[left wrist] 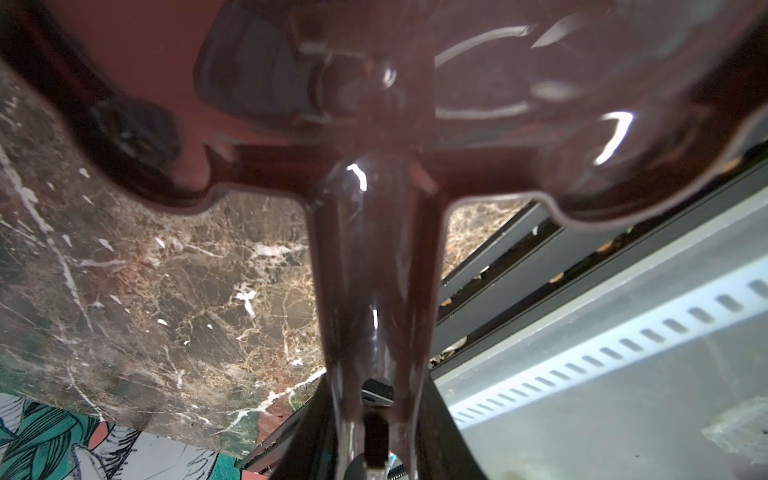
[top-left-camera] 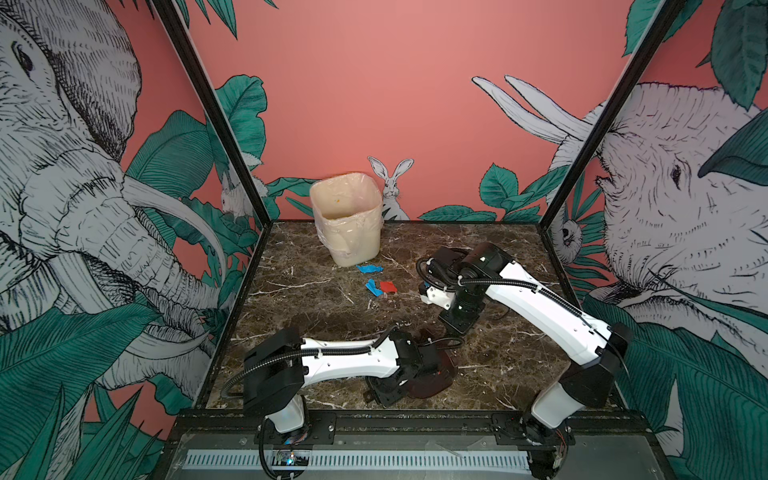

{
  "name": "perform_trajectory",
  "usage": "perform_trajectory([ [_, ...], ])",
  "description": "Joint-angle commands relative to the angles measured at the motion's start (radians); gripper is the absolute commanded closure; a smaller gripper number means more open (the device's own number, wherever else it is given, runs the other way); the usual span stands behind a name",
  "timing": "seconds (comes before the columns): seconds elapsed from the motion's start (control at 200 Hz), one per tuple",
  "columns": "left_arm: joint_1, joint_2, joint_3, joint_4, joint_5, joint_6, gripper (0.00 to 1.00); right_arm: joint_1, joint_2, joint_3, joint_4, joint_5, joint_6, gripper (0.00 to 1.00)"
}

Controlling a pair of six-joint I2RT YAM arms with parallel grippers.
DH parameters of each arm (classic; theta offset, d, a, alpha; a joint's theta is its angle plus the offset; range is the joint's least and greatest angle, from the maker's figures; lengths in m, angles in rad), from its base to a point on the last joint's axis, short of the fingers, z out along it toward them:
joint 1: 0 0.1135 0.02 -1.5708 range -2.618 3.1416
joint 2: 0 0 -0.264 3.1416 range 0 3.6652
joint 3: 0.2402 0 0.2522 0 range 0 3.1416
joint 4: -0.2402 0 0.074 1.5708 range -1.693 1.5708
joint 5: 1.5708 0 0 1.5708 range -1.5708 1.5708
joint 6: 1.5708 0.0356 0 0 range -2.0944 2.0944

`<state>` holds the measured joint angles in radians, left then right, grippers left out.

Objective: Sweep away the paper scraps from the table
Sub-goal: 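Sweep the red scrap into the dustpan with the right brush, then lift the dustpan with the left gripper and carry it toward the beige bin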

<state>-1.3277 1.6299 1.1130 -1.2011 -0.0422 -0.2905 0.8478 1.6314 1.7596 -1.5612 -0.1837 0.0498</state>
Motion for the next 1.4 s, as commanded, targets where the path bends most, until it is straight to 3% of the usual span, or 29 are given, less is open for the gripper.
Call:
perform_trajectory([
  [0.0,0.001,-0.006,0.006,-0.011,-0.002,-0.004,1.00,0.011,-0.022,0.044,0.005,-0.120,0.021,1.00],
  [0.42,0.002,-0.050,0.005,-0.008,-0.051,-0.040,1.00,-0.036,-0.069,0.146,-0.110,0.134,-0.005,1.00],
  [0.59,0.001,-0.080,0.014,-0.011,-0.078,-0.060,1.00,-0.120,-0.108,0.190,-0.115,0.138,-0.022,1.00],
  [0.81,0.011,-0.158,0.027,-0.042,-0.142,-0.101,1.00,-0.249,-0.187,0.126,-0.041,0.142,-0.039,1.00],
  [1.055,0.094,-0.282,0.048,-0.102,-0.200,-0.122,1.00,-0.368,-0.316,-0.088,0.155,0.031,-0.006,1.00],
  [1.395,0.241,-0.441,0.093,-0.233,-0.268,-0.129,1.00,-0.450,-0.393,-0.260,0.263,-0.129,-0.028,1.00],
])
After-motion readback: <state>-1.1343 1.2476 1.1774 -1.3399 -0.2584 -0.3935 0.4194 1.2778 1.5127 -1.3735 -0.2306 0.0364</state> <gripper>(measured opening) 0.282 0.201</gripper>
